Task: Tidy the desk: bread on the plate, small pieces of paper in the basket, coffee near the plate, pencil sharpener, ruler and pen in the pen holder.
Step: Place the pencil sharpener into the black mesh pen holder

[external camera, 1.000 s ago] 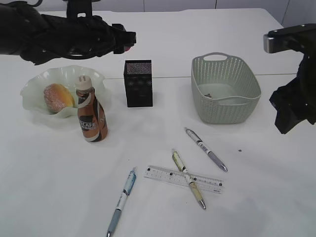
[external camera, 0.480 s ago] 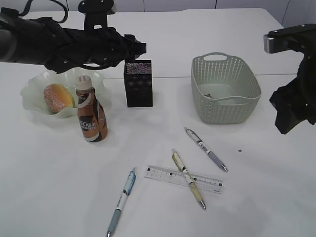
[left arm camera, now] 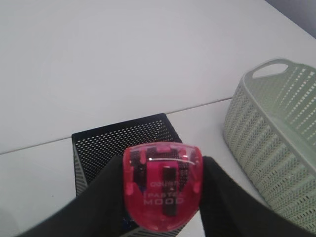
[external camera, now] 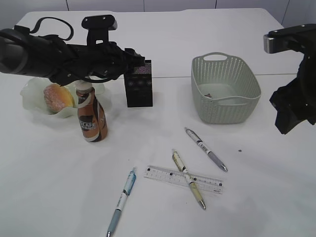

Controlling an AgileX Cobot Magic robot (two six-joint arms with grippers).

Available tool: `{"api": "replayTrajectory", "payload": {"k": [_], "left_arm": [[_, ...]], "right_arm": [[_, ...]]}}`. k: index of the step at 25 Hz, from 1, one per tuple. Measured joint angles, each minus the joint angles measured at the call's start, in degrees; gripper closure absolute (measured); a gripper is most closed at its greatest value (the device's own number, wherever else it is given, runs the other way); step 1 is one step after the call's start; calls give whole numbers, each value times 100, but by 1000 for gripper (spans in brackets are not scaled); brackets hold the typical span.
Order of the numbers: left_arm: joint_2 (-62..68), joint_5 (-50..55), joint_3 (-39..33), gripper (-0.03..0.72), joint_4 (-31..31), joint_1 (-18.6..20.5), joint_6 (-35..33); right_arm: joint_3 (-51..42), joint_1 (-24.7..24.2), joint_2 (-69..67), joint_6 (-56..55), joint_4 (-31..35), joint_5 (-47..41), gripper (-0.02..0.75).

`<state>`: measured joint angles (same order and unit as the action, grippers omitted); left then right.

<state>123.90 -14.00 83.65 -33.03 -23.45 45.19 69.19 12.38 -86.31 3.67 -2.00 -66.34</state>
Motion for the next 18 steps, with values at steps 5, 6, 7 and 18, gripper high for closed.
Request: {"api": "replayTrajectory", "payload": {"k": [5, 6, 7, 18], "left_arm": [[22, -124, 9, 368, 0, 25, 0], [32, -124, 9, 367, 0, 25, 0], [44, -124, 9, 363, 0, 25, 0], [66, -160, 9, 256, 0, 25, 0]], "right_arm": [[0, 0, 0, 0, 0, 0, 281], [0, 0, 0, 0, 0, 0, 281], [0, 0, 0, 0, 0, 0, 281], [0, 0, 0, 11, 0, 4, 280]]}}
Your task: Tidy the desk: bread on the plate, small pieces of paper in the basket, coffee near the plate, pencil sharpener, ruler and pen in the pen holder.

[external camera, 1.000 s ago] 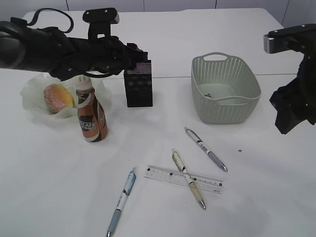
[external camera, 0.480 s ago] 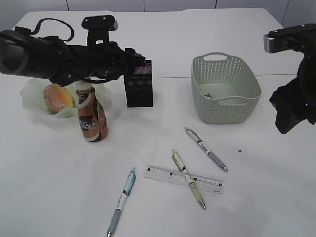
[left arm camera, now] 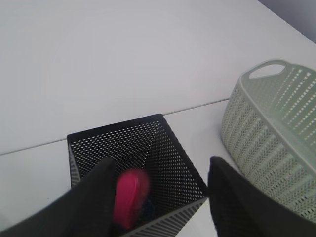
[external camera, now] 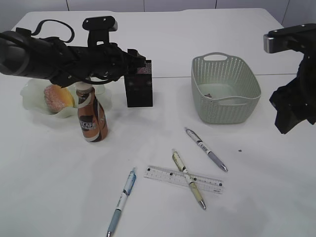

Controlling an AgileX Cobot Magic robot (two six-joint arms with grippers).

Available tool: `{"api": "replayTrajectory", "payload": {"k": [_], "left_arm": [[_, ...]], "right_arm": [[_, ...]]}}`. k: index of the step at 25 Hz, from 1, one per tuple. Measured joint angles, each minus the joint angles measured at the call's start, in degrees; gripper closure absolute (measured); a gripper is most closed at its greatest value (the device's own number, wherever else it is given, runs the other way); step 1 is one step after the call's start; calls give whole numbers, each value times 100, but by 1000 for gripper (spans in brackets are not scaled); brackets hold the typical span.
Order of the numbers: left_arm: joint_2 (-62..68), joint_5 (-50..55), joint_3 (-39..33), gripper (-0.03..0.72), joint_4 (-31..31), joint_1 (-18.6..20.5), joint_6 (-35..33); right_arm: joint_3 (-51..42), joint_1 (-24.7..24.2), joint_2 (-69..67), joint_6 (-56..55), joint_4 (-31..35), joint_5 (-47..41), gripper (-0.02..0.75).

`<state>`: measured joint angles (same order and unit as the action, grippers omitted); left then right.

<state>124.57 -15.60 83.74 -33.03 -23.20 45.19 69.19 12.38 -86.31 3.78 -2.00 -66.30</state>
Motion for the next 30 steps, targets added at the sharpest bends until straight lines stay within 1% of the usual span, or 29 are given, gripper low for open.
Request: {"api": "replayTrajectory", "payload": {"k": [5, 14, 17, 22, 26, 30], "left_arm": [[0, -23, 0, 237, 0, 0, 0], [-100, -23, 0, 236, -24, 0, 0], [-302, 168, 0, 236, -105, 0, 0], [-801, 1298, 0, 261, -380, 0, 0], [-1247, 2295, 0, 272, -420, 0, 0], [-1607, 3257, 0, 272, -418, 0, -274]], "right_arm": [[0, 0, 0, 0, 0, 0, 279], [0, 0, 0, 0, 0, 9, 279], [0, 0, 0, 13, 0, 9, 279], [0, 0, 0, 83, 0, 9, 280], [0, 0, 0, 96, 0, 9, 280], [0, 0, 0, 96, 0, 9, 279]]}}
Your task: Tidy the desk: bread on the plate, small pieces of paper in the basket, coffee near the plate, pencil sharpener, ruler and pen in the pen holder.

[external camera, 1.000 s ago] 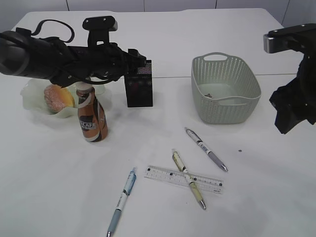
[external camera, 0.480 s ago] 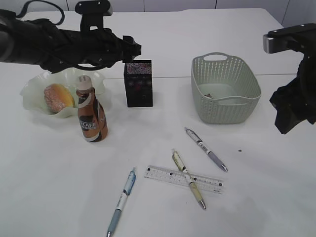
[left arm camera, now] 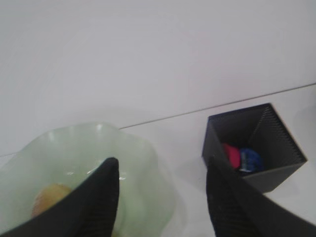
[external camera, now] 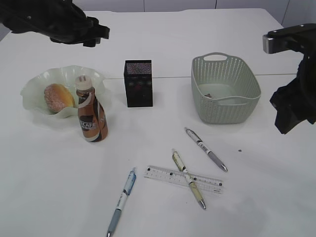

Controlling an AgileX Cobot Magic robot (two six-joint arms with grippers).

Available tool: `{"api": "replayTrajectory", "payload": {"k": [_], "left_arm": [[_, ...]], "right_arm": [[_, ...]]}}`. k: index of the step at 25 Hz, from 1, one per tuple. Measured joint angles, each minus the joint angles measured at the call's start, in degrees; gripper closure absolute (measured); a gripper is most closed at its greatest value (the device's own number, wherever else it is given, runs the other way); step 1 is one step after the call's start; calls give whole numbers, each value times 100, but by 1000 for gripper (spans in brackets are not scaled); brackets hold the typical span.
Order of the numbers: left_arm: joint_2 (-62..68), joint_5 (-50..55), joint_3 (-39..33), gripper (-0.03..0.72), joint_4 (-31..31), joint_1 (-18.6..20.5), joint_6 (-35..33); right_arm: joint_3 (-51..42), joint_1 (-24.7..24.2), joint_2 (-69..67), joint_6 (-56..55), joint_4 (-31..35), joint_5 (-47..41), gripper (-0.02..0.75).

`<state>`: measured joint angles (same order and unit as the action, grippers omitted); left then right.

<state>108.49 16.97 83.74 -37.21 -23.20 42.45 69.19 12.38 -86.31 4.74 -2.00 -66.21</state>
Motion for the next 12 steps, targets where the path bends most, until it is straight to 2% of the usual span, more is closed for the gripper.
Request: {"api": "replayTrajectory", "payload": {"k": [5, 12], "left_arm": [[-315, 1233, 0, 273, 299, 0, -658], [-587, 2463, 0, 274, 1356, 0, -1866]], "right_arm": [[0, 0, 0, 0, 0, 0, 279], [0, 0, 0, 8, 0, 0, 280]]}}
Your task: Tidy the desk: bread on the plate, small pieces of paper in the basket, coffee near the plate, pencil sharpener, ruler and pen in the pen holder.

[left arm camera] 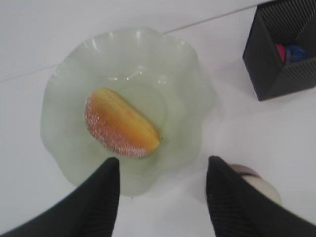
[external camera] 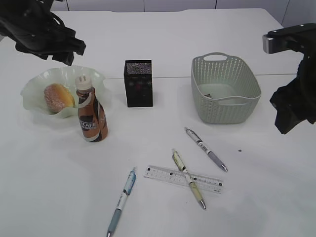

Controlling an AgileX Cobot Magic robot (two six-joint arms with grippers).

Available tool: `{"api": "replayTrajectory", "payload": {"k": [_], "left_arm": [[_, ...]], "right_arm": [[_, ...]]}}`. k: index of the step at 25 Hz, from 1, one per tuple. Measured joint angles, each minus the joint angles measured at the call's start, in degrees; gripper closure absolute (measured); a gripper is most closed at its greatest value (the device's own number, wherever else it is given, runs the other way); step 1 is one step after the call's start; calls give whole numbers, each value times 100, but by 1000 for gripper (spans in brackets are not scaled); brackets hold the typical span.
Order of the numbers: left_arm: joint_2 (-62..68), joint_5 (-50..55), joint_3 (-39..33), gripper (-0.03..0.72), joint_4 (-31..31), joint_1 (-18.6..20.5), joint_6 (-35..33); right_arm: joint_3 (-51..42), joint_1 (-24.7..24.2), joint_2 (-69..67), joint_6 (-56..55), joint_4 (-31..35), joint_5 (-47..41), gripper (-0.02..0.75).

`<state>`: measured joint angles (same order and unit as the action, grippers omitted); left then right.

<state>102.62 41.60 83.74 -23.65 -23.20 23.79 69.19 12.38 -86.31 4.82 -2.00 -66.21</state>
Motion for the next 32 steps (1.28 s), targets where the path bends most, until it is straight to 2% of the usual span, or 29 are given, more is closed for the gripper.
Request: {"api": "replayTrajectory", "payload": {"k": [9, 21, 24, 32], "left_arm": [[-332, 1344, 0, 274, 1092, 0, -1101], [-890, 2013, -24, 282, 1259, 10, -1555], [-1130, 2011, -315, 284, 1341, 100, -1603], [-2065, 1735, -1824, 286, 1683, 633, -1627]], "right_arm": [[0, 0, 0, 0, 54, -172, 279], [0, 0, 0, 5, 515, -363, 279], [0, 0, 0, 5, 551, -363, 279], [0, 55, 0, 33, 699, -363, 280]]}}
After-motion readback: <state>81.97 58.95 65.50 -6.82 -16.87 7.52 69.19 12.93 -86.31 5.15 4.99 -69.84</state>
